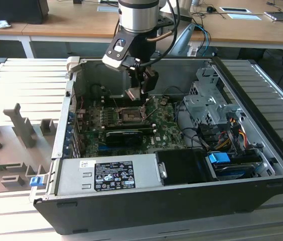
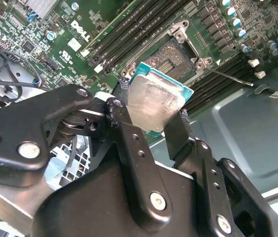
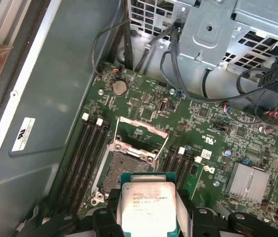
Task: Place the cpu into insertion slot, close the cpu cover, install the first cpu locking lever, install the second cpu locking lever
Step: 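Place the cpu into insertion slot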
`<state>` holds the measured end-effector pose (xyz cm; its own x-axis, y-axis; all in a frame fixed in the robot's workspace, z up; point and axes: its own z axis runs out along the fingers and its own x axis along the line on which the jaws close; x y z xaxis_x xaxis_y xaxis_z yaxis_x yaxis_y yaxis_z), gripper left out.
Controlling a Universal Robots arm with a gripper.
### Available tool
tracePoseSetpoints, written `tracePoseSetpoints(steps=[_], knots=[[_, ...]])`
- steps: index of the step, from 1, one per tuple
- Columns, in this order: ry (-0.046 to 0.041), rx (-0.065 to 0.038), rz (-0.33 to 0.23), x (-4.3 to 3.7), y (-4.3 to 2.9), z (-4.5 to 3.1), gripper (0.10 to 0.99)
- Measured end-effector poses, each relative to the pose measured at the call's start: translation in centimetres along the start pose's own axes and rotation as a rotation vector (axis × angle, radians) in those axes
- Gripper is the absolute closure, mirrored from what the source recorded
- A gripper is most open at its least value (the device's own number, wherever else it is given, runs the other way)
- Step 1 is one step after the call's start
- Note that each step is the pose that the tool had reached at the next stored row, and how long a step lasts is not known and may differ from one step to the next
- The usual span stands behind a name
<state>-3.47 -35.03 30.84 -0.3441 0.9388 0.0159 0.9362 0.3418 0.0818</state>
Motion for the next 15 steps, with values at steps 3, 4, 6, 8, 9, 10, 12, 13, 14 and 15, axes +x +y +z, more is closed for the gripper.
tracePoseSetpoints(steps=[3, 4, 6, 8, 9, 10, 12, 13, 14, 15], knots=[[-0.0023, 0.000, 0.021, 0.00, 0.00, 0.04, 0.553], [-0.0029, 0.000, 0.029, 0.00, 0.00, 0.06, 0.553], [-0.0055, -0.001, 0.060, 0.00, -0.01, 0.15, 0.553], [-0.0064, -0.001, 0.068, -0.01, -0.01, 0.19, 0.553], [-0.0066, -0.001, 0.070, -0.01, -0.02, 0.20, 0.553], [-0.0068, -0.001, 0.073, -0.01, -0.02, 0.21, 0.553], [-0.0071, -0.001, 0.077, -0.01, -0.02, 0.24, 0.553], [-0.0076, -0.001, 0.079, 0.00, -0.02, 0.27, 0.553], [-0.0076, -0.001, 0.079, -0.01, -0.03, 0.31, 0.553], [-0.0076, -0.001, 0.079, -0.01, -0.03, 0.41, 0.553]])
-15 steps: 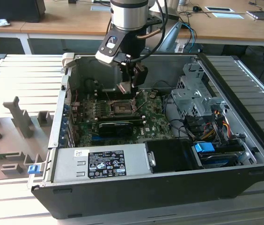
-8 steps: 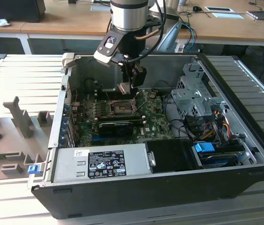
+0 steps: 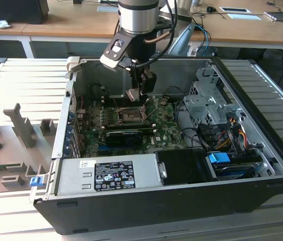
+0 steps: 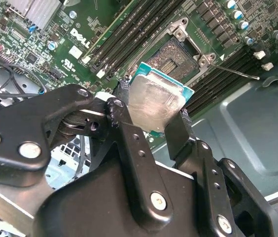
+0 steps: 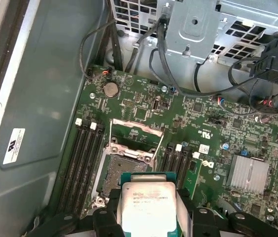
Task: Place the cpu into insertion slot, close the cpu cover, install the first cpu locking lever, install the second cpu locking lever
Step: 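Place the cpu into insertion slot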
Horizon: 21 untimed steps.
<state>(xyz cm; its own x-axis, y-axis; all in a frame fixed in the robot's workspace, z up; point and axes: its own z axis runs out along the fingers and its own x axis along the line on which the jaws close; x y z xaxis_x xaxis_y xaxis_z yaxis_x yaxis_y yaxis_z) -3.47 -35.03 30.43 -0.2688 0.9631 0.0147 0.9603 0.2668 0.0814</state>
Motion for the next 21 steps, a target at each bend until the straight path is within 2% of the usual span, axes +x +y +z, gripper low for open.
tracePoseSetpoints(steps=[5, 13, 17, 21], knots=[[-0.0003, 0.000, 0.002, 0.00, -0.06, 0.44, 0.553], [-0.0111, -0.002, 0.135, -0.02, -0.13, 1.38, 0.553], [-0.0134, -0.002, 0.165, 0.00, -0.15, 1.70, 0.553], [-0.0135, 0.001, 0.171, 0.01, -0.18, 2.03, 0.553]])
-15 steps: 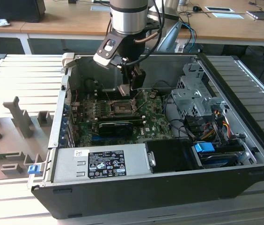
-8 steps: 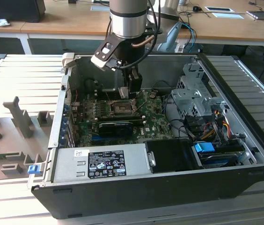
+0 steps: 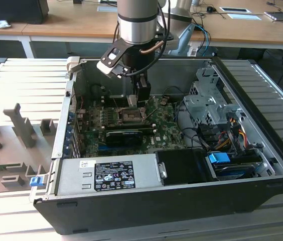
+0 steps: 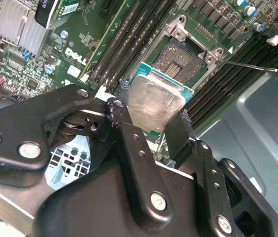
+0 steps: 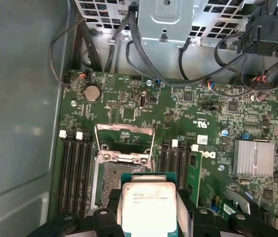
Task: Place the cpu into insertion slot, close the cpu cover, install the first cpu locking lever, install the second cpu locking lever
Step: 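Place the cpu into insertion slot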
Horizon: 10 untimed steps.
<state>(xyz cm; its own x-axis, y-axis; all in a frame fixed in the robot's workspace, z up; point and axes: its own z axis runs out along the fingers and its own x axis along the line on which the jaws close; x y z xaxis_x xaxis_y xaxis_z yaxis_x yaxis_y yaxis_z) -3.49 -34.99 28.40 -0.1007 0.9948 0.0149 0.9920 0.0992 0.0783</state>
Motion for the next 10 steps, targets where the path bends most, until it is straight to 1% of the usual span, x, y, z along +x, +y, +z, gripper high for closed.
tracePoseSetpoints(steps=[10], knots=[[0.0001, 0.000, 0.000, 0.00, -0.03, 0.37, 0.553]])
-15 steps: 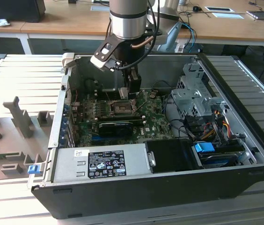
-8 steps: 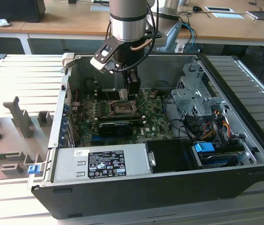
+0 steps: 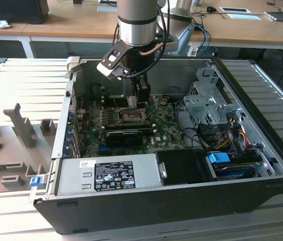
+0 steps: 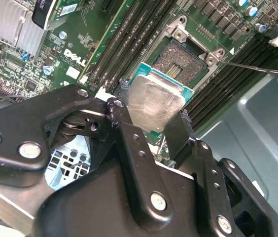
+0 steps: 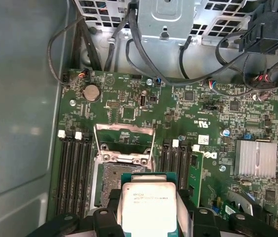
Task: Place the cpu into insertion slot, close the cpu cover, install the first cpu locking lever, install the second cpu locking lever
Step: 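Place the cpu into insertion slot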
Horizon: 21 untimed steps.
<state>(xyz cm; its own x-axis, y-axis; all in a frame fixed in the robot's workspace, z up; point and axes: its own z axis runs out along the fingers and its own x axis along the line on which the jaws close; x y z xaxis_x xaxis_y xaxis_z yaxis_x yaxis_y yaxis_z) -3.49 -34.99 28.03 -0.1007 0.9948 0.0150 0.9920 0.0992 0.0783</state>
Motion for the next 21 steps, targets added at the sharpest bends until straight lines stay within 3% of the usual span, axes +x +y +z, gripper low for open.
tracePoseSetpoints(steps=[14, 21], knots=[[0.0001, 0.000, 0.000, 0.06, -0.03, 0.33, 0.553], [-0.0018, 0.000, 0.024, 0.39, -0.14, 1.27, 0.553]])
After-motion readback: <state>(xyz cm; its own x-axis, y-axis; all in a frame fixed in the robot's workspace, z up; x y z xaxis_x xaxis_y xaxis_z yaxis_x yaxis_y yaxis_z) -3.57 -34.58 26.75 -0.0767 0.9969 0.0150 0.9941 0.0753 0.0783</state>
